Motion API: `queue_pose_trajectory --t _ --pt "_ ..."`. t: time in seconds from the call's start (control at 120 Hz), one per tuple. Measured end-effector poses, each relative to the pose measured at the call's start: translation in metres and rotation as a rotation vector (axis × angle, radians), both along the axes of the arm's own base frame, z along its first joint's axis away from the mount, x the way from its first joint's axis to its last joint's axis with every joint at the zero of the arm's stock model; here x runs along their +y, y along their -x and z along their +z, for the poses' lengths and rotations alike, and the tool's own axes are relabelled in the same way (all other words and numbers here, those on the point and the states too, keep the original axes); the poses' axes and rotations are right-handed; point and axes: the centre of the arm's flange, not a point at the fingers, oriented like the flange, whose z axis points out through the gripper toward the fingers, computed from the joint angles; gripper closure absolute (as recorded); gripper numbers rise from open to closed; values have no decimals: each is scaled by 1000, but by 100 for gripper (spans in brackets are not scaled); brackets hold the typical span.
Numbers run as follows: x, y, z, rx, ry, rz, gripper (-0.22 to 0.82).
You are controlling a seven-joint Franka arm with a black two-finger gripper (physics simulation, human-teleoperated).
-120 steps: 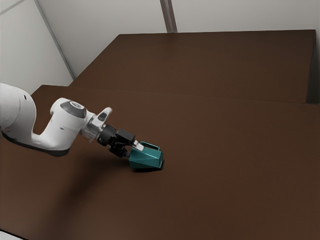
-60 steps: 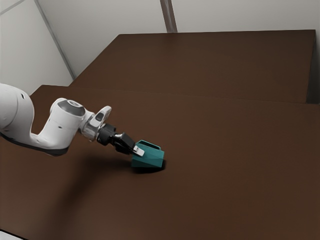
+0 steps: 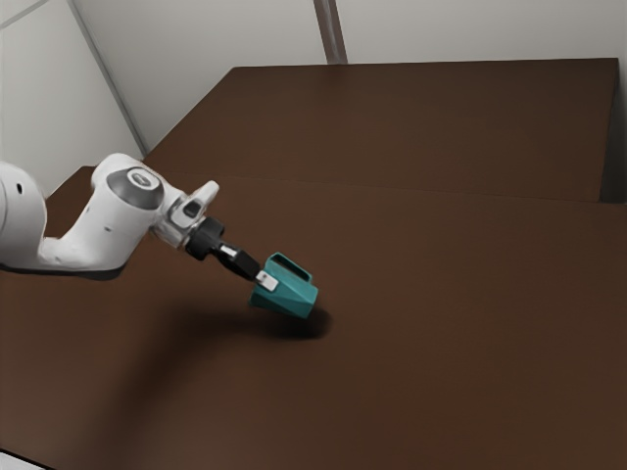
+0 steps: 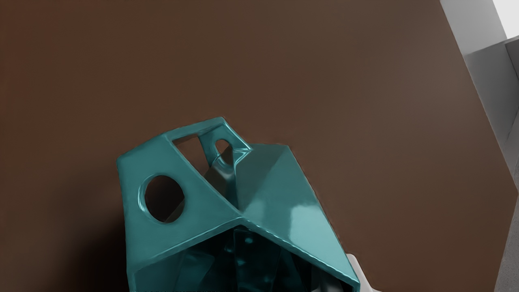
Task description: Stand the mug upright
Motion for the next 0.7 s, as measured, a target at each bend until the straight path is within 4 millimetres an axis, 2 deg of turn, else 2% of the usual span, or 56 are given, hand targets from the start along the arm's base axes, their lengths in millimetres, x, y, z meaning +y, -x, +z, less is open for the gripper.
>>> queue_pose_trajectory --t 0.108,0.242,0.333,0.525,0.7 --pt "-6 2 24 -50 -209 -85 78" --pt "-14 2 40 -86 -475 -158 78" --pt "-20 1 50 -107 -597 -162 78" --pt "-27 6 39 -87 -739 -124 78" --pt "-27 7 33 -58 -792 -59 79"
